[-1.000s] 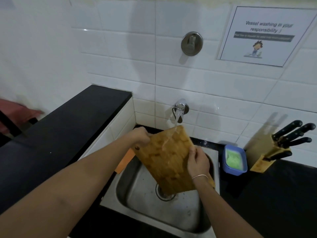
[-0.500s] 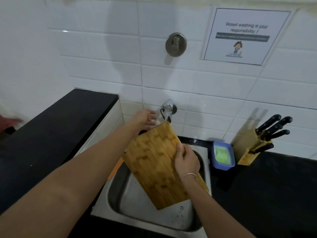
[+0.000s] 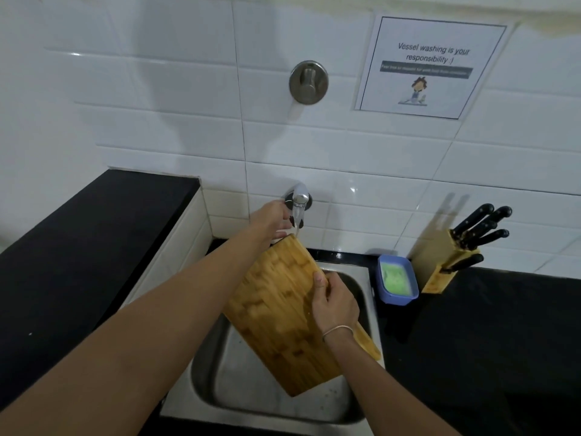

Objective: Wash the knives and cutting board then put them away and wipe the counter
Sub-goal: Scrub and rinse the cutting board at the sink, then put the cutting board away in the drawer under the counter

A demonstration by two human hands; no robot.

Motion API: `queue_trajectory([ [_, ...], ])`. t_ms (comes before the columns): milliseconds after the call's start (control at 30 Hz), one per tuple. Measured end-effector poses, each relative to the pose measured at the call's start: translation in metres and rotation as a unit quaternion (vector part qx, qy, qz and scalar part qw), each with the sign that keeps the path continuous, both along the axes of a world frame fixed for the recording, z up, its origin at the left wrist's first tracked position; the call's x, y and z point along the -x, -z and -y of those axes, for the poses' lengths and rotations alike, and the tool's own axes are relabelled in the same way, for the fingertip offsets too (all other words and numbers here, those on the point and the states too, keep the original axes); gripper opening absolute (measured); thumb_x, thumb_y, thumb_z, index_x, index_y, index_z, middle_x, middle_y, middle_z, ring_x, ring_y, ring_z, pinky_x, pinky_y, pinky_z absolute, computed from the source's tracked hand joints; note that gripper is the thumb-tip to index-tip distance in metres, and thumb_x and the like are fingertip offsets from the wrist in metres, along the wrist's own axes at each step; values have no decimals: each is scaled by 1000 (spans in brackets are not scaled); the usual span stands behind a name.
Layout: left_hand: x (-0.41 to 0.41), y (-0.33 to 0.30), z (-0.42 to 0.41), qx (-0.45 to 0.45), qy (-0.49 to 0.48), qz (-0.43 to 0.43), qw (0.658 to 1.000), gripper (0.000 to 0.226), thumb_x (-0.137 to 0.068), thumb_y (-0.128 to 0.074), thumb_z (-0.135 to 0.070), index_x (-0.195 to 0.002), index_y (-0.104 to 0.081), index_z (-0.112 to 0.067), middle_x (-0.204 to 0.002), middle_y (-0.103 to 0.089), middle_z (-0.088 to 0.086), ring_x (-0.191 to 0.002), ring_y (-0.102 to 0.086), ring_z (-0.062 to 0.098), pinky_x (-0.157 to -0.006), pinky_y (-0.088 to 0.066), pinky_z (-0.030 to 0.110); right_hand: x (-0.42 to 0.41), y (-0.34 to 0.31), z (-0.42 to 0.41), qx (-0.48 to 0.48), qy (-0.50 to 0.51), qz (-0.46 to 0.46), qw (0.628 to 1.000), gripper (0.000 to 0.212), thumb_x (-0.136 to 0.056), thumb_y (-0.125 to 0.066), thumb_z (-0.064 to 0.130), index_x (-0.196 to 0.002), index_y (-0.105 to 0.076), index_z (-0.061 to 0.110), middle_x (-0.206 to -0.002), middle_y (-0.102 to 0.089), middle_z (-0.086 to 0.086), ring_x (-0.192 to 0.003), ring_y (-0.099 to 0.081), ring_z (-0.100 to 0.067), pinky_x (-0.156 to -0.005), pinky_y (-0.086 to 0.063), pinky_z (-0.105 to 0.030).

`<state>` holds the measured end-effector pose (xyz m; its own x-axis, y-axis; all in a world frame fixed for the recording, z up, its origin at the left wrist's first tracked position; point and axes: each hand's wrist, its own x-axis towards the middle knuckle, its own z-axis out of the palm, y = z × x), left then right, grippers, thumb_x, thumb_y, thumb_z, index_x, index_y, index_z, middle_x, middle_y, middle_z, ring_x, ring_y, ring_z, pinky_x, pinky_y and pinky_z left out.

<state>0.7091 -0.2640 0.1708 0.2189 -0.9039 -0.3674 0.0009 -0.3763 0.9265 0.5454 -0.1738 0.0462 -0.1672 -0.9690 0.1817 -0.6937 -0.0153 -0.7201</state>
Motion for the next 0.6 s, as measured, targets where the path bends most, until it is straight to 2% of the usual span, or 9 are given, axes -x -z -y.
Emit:
queue_trajectory([
  [67, 11, -6, -4, 16, 18, 26, 999, 28, -91, -39, 2, -106, -61, -9, -81, -52, 4, -69, -48, 14, -63, -43, 25, 0, 0, -2, -2, 14, 0, 1000, 42, -101, -40, 57, -79, -55, 25, -64, -58, 8, -62, -57, -10, -61, -51, -36],
  [133, 19, -14, -9, 43, 23, 47, 998, 18, -96, -39, 0, -89, -53, -9, -73, -44, 2, -64, -39, 12, -57, -36, 21, -3, 1, -3, -6, 22, 2, 1000, 43, -101, -39, 57, -78, -54, 24, -65, -58, 7, -62, -56, -11, -61, -51, -36],
  [200, 17, -14, -15, 69, 48, 69, 994, 15, -101, -42, -8, -88, -49, -11, -73, -44, -1, -67, -40, 13, -59, -34, 22, -6, 1, -6, -11, 27, 7, 1000, 44, -101, -38, 58, -77, -53, 24, -66, -58, 7, -62, -56, -12, -62, -51, -36],
  [267, 5, -2, -26, 120, 64, 188, 973, 11, -102, -45, -17, -97, -54, -17, -78, -51, -6, -76, -52, 17, -67, -41, 26, -6, 1, -9, -7, 51, 32, 998, 45, -100, -38, 58, -76, -53, 23, -65, -58, 6, -63, -56, -13, -62, -49, -35],
  [333, -3, 23, -50, 195, 1, 304, 932, 16, -98, -49, -22, -101, -64, -22, -86, -63, -6, -88, -61, 22, -81, -49, 36, 1, -1, -14, -10, 91, 55, 994, 43, -101, -42, 54, -75, -54, 22, -66, -57, 5, -66, -56, -15, -63, -44, -33],
  [367, -3, 33, -64, 268, -22, 362, 893, 18, -94, -51, -22, -101, -68, -20, -88, -66, -4, -94, -60, 22, -87, -47, 39, 6, -5, -16, -10, 116, 71, 991, 41, -101, -44, 50, -74, -54, 22, -67, -56, 6, -68, -56, -17, -62, -41, -32],
  [433, 15, 40, -84, 423, 9, 441, 791, 20, -82, -58, -18, -99, -70, -17, -92, -67, -3, -100, -54, 20, -96, -36, 38, 23, -16, -19, 9, 164, 93, 982, 41, -102, -46, 45, -70, -51, 20, -65, -54, 3, -67, -56, -22, -60, -36, -33],
  [500, 46, 29, -91, 527, 64, 427, 732, 24, -75, -62, -15, -98, -70, -14, -94, -66, -1, -100, -53, 22, -98, -34, 42, 44, -34, -24, 53, 208, 110, 970, 44, -103, -46, 43, -69, -49, 16, -62, -50, 1, -61, -52, -22, -57, -35, -35],
  [600, 96, 8, -91, 596, 76, 372, 708, 29, -72, -60, -15, -98, -71, -12, -95, -66, 1, -96, -56, 25, -92, -37, 44, 85, -68, -36, 138, 284, 120, 941, 43, -102, -48, 44, -73, -54, 14, -62, -51, 3, -59, -51, -19, -56, -37, -36],
])
